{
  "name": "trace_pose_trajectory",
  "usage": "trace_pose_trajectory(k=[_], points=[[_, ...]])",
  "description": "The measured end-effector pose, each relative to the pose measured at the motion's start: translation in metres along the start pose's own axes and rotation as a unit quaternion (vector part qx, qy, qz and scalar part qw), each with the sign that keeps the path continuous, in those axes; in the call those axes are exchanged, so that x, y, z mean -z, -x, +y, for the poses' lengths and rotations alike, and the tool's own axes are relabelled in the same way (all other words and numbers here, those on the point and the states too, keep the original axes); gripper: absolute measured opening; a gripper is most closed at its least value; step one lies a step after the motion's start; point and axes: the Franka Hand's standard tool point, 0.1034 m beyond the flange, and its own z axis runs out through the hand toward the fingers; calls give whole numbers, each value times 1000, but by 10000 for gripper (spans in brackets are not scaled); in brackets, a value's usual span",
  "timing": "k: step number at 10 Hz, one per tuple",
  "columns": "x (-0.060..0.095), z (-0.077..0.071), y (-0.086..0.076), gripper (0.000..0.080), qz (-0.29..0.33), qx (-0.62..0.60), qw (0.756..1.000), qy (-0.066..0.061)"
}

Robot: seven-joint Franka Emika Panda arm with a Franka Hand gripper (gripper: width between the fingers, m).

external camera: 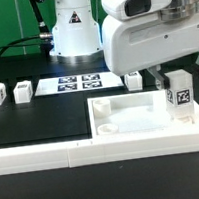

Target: Assemble square table

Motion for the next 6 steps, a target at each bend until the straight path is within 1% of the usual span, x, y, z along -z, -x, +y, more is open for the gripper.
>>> trace_pose_trajectory(k=[2, 3, 5, 6], points=[[0, 2, 0, 300, 1, -31, 1000, 0], [0, 1, 0, 300, 1, -84, 996, 0], [0, 1, 0, 300, 1, -144, 990, 0], [0, 0, -1, 300, 20, -251, 968, -2]])
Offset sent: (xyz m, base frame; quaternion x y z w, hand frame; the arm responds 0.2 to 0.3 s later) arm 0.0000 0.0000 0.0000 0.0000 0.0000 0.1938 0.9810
